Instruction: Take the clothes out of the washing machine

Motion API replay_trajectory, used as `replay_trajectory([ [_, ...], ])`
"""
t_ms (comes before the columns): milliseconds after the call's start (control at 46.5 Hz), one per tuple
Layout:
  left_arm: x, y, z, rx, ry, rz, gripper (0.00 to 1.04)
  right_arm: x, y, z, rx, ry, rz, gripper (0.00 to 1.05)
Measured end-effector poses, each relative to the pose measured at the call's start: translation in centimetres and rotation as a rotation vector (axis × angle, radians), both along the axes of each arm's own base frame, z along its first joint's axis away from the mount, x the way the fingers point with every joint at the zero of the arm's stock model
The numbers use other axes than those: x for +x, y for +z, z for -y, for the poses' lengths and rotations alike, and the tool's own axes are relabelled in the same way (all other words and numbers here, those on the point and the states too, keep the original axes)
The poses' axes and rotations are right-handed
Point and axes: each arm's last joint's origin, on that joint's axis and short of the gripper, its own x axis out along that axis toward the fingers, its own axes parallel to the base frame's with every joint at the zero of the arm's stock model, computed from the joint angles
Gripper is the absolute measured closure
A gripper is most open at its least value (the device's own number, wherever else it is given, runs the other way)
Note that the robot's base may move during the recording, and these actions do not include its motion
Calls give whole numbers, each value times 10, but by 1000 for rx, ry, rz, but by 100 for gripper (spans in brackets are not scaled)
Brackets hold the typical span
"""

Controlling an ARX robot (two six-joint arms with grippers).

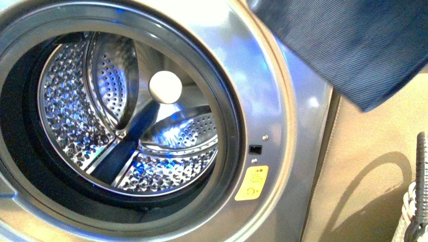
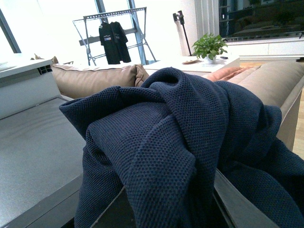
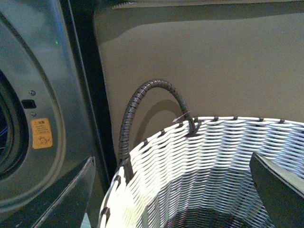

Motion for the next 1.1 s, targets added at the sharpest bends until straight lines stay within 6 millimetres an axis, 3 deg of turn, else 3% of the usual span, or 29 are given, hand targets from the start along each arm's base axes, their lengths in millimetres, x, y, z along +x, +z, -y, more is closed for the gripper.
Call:
replay_trajectory([
  [193, 0, 0, 0, 0, 1, 0, 84, 0, 0, 0, 5, 15, 3, 8],
  [322, 1, 0, 0, 1, 1, -1, 84, 4, 23, 6, 173, 388, 164, 8],
  [430, 1, 0, 0, 1, 2, -2, 84, 6, 43, 12, 272, 623, 178, 8],
  [645, 1, 0, 0, 1, 2, -2, 84, 15, 105, 15, 241, 687, 308, 8],
  [860, 1, 0, 0, 1, 2, -2, 84, 33, 191, 0, 141, 765, 439, 8],
  [989, 1, 0, 0, 1, 2, -2, 84, 51, 227, -7, 45, 796, 487, 8],
  [1096, 1, 0, 0, 1, 2, -2, 84, 86, 250, -6, -3, 805, 460, 8],
])
